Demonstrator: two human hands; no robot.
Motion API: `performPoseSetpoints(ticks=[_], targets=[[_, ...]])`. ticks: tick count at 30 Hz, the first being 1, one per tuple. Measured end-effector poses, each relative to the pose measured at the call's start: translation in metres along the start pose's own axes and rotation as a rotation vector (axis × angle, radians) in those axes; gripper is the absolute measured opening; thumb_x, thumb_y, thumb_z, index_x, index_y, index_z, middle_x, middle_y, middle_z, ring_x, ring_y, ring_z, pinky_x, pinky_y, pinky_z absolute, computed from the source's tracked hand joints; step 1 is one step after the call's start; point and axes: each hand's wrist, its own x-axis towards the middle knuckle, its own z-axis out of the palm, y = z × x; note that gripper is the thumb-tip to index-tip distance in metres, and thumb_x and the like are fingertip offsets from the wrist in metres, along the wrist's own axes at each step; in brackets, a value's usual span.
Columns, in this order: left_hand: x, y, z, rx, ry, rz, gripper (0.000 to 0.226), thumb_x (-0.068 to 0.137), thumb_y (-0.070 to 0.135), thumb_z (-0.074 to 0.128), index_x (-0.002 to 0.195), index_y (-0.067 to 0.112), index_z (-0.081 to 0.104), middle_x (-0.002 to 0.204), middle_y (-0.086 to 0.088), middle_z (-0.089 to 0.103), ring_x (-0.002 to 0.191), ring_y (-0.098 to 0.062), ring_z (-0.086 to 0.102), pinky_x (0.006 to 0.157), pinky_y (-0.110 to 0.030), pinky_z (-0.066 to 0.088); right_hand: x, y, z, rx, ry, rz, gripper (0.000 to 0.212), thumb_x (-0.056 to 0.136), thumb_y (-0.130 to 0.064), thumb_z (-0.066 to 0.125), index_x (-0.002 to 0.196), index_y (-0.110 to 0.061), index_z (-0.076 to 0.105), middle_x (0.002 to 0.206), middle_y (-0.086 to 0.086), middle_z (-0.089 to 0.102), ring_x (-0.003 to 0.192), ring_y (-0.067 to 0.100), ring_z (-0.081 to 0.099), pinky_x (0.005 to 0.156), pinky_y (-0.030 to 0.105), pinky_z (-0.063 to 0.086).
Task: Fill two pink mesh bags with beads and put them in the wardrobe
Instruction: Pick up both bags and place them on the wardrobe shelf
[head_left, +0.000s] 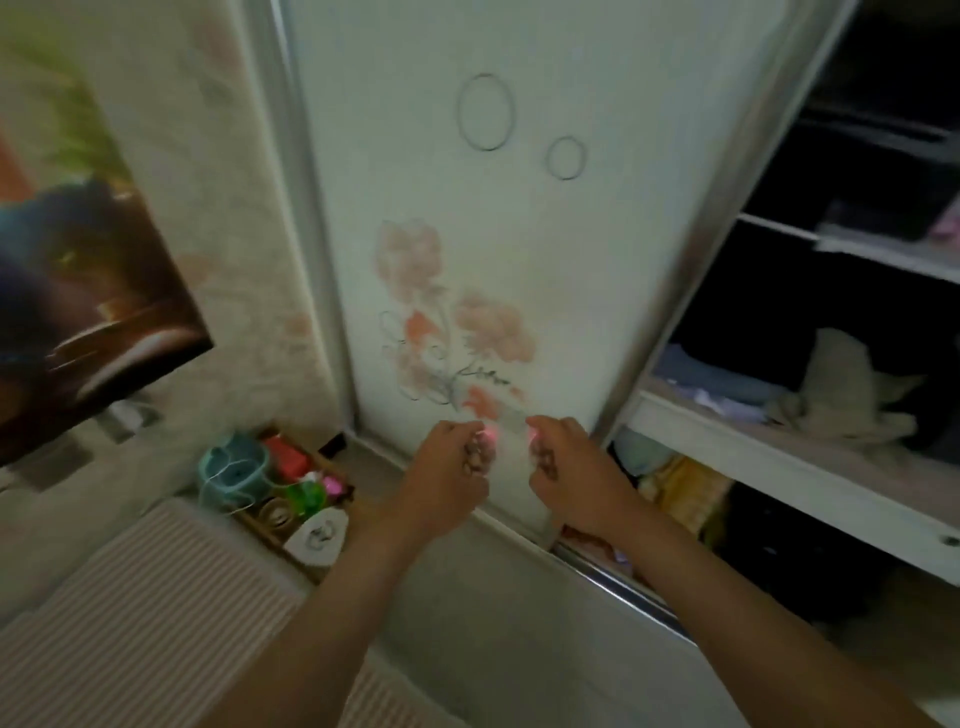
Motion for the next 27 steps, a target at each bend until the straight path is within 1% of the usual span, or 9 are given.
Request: performPoseSetpoints(ticks=[3,5,9,11,15,19,21,25,27], targets=[[0.031,0.040,0.037,-0.032,-0.135,0.083,0.029,0.065,0.000,0.057,0.087,0.017,0.059,0.080,-0.007,0.059,0.068,-0.013,0.054,0.060,-0.025,0.043,-0.024,0.039,-0.045,-0.020,0.118,0.101,0.059,0.090,-0.017,0.062,0.146,-0.018,0.044,0.117,0.006,0.051,0.101,0.025,0.058,0.091,0.035,0.049],[0.049,0.072,0.068,-0.027,-0.171,0.152,0.031,0.067,0.005,0.057,0.090,0.026,0.059,0.083,-0.006,0.061,0.075,-0.022,0.060,0.062,-0.029,0.047,-0.044,0.069,-0.073,-0.043,0.194,0.185,0.056,0.090,-0.018,0.062,0.144,-0.019,0.046,0.116,0.008,0.052,0.102,0.027,0.057,0.088,0.036,0.048],[0.079,0.139,0.141,0.015,-0.279,0.247,0.050,0.083,0.009,0.065,0.131,0.022,0.055,0.129,0.000,0.049,0.116,-0.023,0.052,0.083,-0.018,0.038,-0.087,0.138,-0.121,-0.077,0.257,0.366,0.062,0.090,-0.024,0.063,0.148,-0.020,0.041,0.123,0.011,0.051,0.109,0.032,0.056,0.093,0.040,0.049],[0.096,0.166,0.184,0.023,-0.312,0.268,0.054,0.085,0.009,0.066,0.136,0.019,0.050,0.140,-0.005,0.045,0.124,-0.023,0.048,0.088,-0.015,0.032,-0.109,0.177,-0.141,-0.064,0.289,0.435,0.063,0.090,-0.026,0.061,0.149,-0.019,0.041,0.125,0.012,0.051,0.112,0.032,0.056,0.096,0.039,0.048],[0.128,0.217,0.274,0.039,-0.382,0.345,0.047,0.087,0.002,0.063,0.131,0.013,0.053,0.122,0.004,0.045,0.105,-0.011,0.047,0.069,0.004,0.030,-0.143,0.262,-0.180,-0.066,0.313,0.545,0.063,0.091,-0.022,0.060,0.149,-0.018,0.039,0.124,0.012,0.050,0.111,0.033,0.056,0.097,0.038,0.047],[0.159,0.266,0.364,0.073,-0.491,0.351,0.037,0.077,-0.010,0.056,0.098,0.020,0.057,0.097,-0.005,0.055,0.083,-0.015,0.055,0.068,-0.010,0.040,-0.171,0.342,-0.220,-0.049,0.330,0.618,0.064,0.089,-0.015,0.061,0.149,-0.016,0.039,0.125,0.011,0.050,0.110,0.032,0.056,0.095,0.036,0.046],[0.170,0.288,0.401,0.079,-0.521,0.335,0.042,0.073,-0.002,0.057,0.102,0.028,0.057,0.105,-0.001,0.055,0.091,-0.015,0.057,0.077,-0.014,0.043,-0.182,0.379,-0.240,-0.047,0.320,0.656,0.065,0.088,-0.015,0.061,0.149,-0.016,0.039,0.123,0.011,0.050,0.110,0.033,0.055,0.095,0.037,0.046],[0.188,0.330,0.457,0.083,-0.584,0.374,0.040,0.075,-0.004,0.056,0.101,0.027,0.058,0.098,0.008,0.053,0.080,-0.001,0.054,0.072,-0.008,0.042,-0.192,0.444,-0.271,-0.006,0.335,0.738,0.067,0.085,-0.015,0.059,0.148,-0.015,0.039,0.123,0.011,0.052,0.115,0.034,0.053,0.100,0.037,0.045],[0.201,0.343,0.485,0.094,-0.582,0.408,0.040,0.078,0.001,0.058,0.108,0.028,0.059,0.102,0.014,0.050,0.091,-0.006,0.055,0.079,-0.016,0.044,-0.193,0.471,-0.278,0.012,0.324,0.793,0.065,0.086,-0.014,0.058,0.149,-0.016,0.039,0.125,0.011,0.051,0.114,0.033,0.055,0.100,0.036,0.045]])
